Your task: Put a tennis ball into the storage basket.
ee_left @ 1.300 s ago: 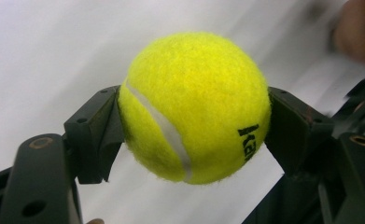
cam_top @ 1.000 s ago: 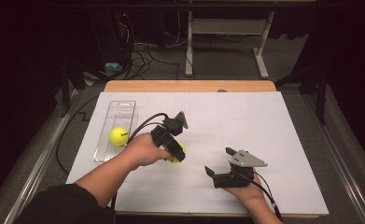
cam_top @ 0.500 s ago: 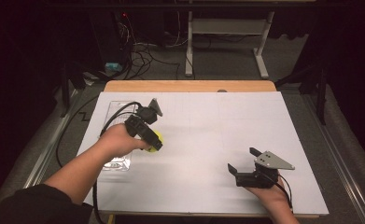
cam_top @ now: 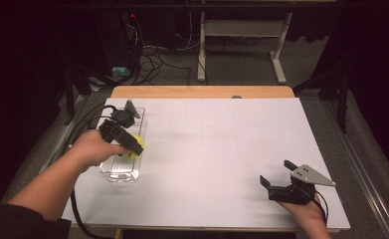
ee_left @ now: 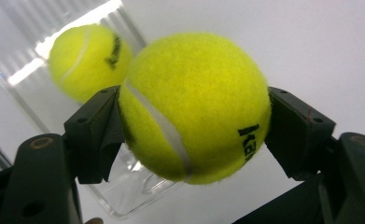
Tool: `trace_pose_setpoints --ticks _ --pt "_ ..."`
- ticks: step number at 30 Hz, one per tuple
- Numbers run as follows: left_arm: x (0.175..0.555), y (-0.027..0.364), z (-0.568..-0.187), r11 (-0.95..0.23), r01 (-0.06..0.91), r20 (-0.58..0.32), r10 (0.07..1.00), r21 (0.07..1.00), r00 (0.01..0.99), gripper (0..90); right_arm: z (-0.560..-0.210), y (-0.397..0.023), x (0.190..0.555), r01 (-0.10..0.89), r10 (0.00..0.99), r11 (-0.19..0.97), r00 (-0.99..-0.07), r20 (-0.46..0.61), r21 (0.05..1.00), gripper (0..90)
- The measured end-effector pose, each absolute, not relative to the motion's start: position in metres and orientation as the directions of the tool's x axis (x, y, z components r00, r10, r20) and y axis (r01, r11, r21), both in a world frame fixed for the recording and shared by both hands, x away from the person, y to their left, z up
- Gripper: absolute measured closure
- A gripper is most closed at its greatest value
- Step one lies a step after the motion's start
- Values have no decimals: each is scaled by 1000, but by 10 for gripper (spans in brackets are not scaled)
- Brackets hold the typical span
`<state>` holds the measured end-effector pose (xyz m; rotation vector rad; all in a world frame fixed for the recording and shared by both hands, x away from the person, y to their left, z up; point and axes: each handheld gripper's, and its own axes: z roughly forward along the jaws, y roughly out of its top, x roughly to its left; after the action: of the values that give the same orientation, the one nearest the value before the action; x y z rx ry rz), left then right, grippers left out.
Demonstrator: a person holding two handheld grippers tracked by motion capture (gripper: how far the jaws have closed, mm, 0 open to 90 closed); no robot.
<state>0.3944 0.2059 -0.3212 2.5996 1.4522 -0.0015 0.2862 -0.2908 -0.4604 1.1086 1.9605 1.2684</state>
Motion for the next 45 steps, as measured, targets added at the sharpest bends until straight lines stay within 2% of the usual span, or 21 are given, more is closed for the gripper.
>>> trace_pose_setpoints --ticks 9,21,29,30,32,33,36,45 --pt "392 235 -331 -472 875 -71 874 112 480 263 -461 -293 285 348 863 220 -504 -16 911 0" --pt "394 232 -362 -475 879 -77 875 48 477 262 -463 -292 285 352 861 226 -508 -18 908 0" --pt "395 233 -370 -457 889 -78 885 40 458 256 -464 -290 285 354 858 232 -513 -19 906 1" --pt "395 233 -367 -456 888 -71 886 55 459 235 -464 -290 285 354 858 231 -513 -19 906 1" --pt "394 233 -359 -462 883 -79 880 84 468 94 -463 -290 285 353 859 231 -512 -20 907 2" --pt "394 233 -355 -463 881 -80 879 96 471 58 -463 -290 285 352 859 231 -512 -20 907 1" --pt "392 230 -348 -473 873 -80 872 120 483 24 -463 -290 285 351 857 232 -514 -20 907 1" --pt "390 193 -352 -546 827 -78 826 132 558 16 -462 -290 285 348 858 229 -513 -20 909 2"
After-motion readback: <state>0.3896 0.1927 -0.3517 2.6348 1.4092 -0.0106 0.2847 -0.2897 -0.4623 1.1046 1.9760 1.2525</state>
